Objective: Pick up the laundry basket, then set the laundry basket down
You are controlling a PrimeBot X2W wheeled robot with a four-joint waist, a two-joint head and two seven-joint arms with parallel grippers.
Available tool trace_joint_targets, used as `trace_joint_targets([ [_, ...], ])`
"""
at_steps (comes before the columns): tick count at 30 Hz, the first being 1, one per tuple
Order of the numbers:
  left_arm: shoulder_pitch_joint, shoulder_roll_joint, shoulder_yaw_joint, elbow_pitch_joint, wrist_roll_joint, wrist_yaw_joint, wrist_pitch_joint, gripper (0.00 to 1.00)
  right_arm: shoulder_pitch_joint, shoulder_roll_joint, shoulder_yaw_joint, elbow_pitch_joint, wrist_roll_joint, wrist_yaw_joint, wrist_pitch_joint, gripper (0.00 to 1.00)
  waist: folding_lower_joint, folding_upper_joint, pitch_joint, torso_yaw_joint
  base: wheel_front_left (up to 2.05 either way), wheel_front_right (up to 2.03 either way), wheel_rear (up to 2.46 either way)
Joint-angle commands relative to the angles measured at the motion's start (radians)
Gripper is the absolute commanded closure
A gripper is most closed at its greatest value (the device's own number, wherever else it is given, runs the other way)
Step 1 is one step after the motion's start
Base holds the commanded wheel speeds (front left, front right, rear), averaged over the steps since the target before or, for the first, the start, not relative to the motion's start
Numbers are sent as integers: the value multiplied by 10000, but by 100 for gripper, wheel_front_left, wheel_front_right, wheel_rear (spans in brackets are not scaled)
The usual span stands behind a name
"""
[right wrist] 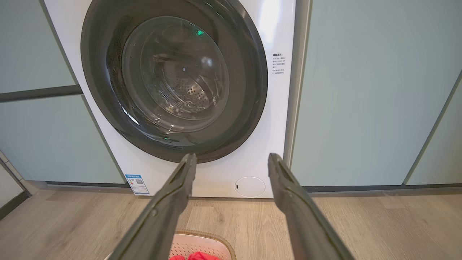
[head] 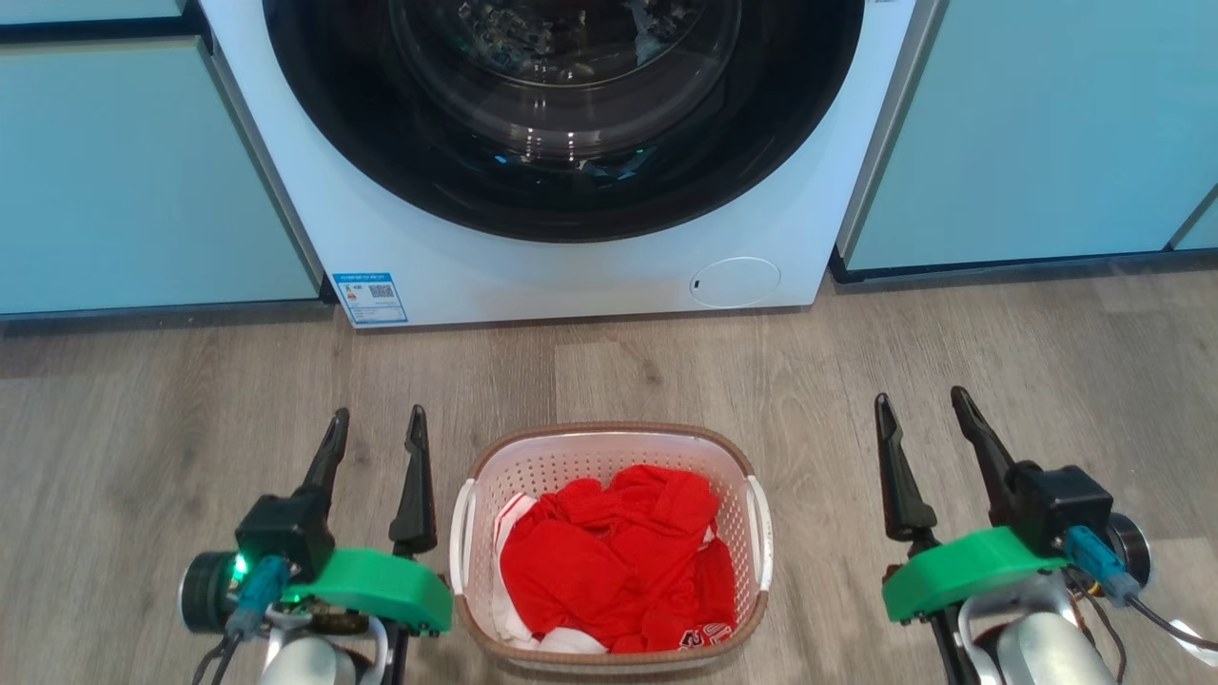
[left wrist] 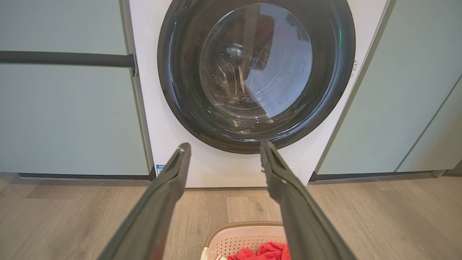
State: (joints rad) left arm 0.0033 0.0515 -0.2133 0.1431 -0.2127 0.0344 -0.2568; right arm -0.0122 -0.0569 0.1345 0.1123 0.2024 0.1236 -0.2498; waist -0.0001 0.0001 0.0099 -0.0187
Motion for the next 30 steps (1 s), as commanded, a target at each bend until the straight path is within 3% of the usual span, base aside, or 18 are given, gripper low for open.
trace_joint_targets([
  [1,-382,-12,348,-350,-60,-34,-49,0,-119,66,239,-314,16,71,-120,0,1,-1,2,0,0,0,0],
  [19,-424,-12,528,-229,-649,-236,-49,0,-131,66,172,-237,24,71,-120,0,1,-1,-10,34,0,0,0],
  [20,1,0,209,51,-641,-209,0,100,2,2,-28,31,4,0,0,100,1,-1,-11,35,0,0,0],
  [24,282,0,189,690,-664,-215,8,100,133,2,2,686,25,0,23,100,1,-1,-11,36,0,0,0],
  [30,238,19,281,687,-1221,-269,130,100,114,-32,-45,680,630,3,121,100,1,-1,-13,42,0,0,0],
])
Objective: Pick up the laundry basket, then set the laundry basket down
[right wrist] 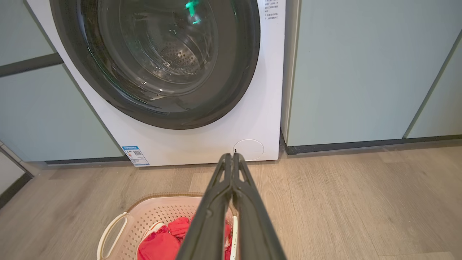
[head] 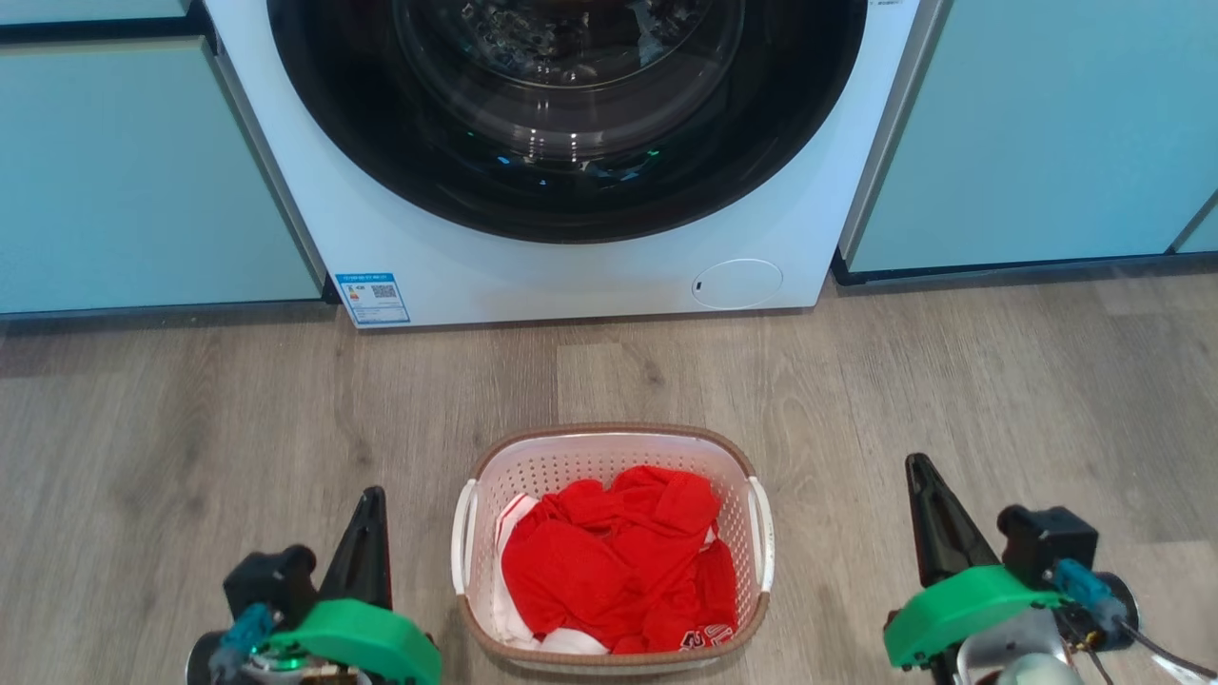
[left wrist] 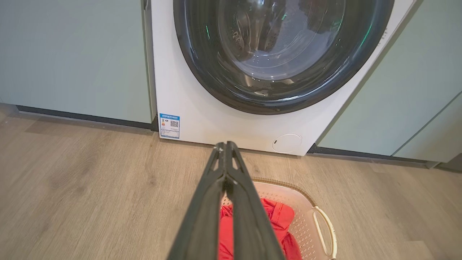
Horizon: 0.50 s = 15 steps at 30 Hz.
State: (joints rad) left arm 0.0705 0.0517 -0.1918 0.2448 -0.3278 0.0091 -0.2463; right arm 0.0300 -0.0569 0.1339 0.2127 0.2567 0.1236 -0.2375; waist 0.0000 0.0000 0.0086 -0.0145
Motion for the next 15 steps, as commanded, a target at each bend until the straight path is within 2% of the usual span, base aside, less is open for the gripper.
trace_joint_targets([
  [1,-446,22,86,-325,-183,-27,50,100,-319,-40,-49,-317,210,4,20,100,0,0,0,2,0,0,0],
  [15,-612,73,362,-256,-1732,-191,411,100,-454,-123,-206,-230,1887,11,329,100,0,0,-7,18,0,0,0],
])
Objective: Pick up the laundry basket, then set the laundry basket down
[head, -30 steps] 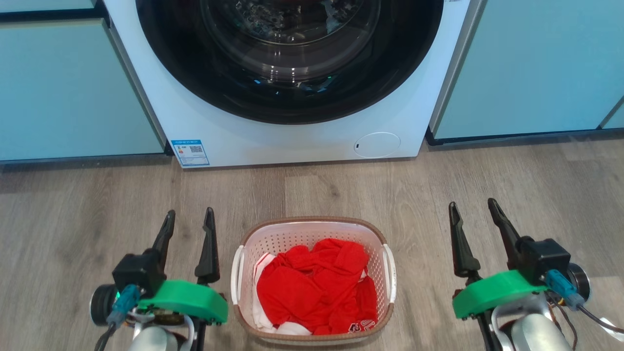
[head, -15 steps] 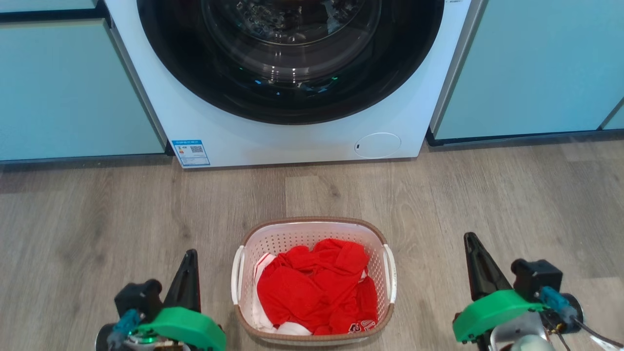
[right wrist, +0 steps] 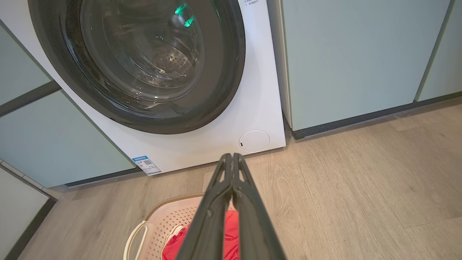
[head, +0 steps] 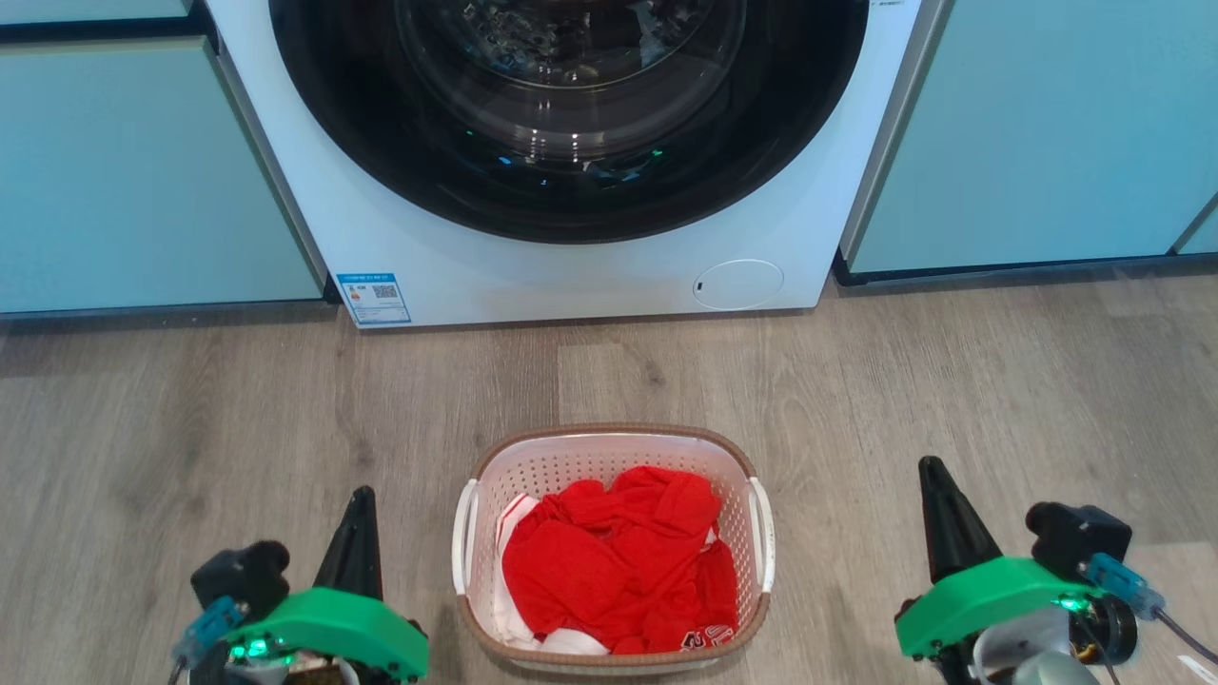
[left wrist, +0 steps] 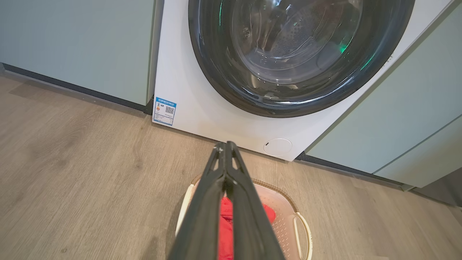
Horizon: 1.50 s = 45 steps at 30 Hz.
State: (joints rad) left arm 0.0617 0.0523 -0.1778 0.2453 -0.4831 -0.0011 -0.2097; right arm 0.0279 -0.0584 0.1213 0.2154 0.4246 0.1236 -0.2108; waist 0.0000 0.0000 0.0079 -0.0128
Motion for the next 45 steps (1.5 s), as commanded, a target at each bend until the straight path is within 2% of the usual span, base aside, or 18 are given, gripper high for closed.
trace_joint_targets([
  [1,-535,70,243,-257,-289,-101,71,100,-441,-113,-92,-252,326,12,86,100,0,0,-1,2,0,0,0],
  [45,-1002,138,1204,-166,-4949,-596,1260,100,-799,-218,-769,-43,5307,37,1184,100,0,0,-19,54,0,0,0],
])
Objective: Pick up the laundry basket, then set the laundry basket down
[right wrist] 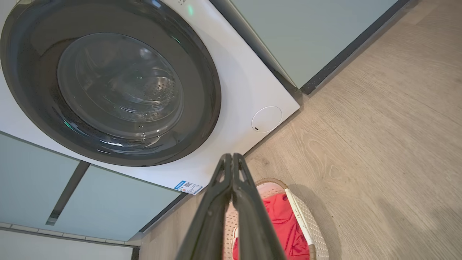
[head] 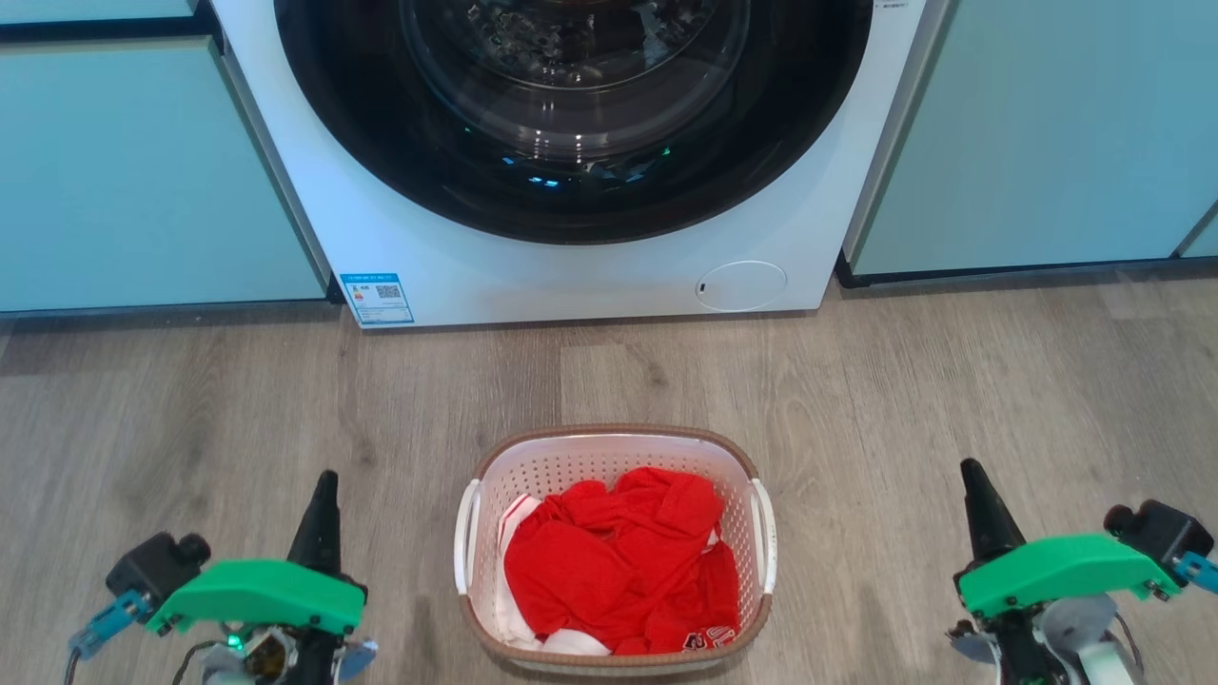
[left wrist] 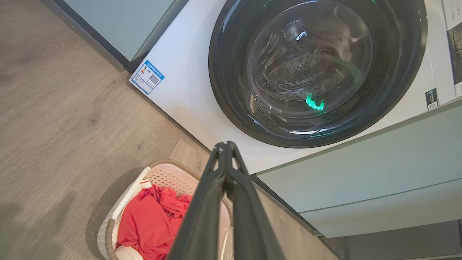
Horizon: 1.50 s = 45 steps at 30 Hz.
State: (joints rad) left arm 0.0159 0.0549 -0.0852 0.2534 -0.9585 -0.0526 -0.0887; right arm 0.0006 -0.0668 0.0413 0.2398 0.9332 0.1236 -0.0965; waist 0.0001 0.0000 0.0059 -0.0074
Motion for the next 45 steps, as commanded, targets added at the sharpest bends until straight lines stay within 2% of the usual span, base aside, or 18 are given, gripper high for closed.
trace_joint_targets([
  [1,-555,112,301,-244,-303,-92,79,100,-536,-134,12,-282,336,37,69,100,-1,0,-1,2,0,0,0],
  [45,-1044,105,1391,-130,-4978,-597,1383,100,-914,-117,-854,-55,5283,62,1332,100,-1,0,-21,55,0,0,0],
])
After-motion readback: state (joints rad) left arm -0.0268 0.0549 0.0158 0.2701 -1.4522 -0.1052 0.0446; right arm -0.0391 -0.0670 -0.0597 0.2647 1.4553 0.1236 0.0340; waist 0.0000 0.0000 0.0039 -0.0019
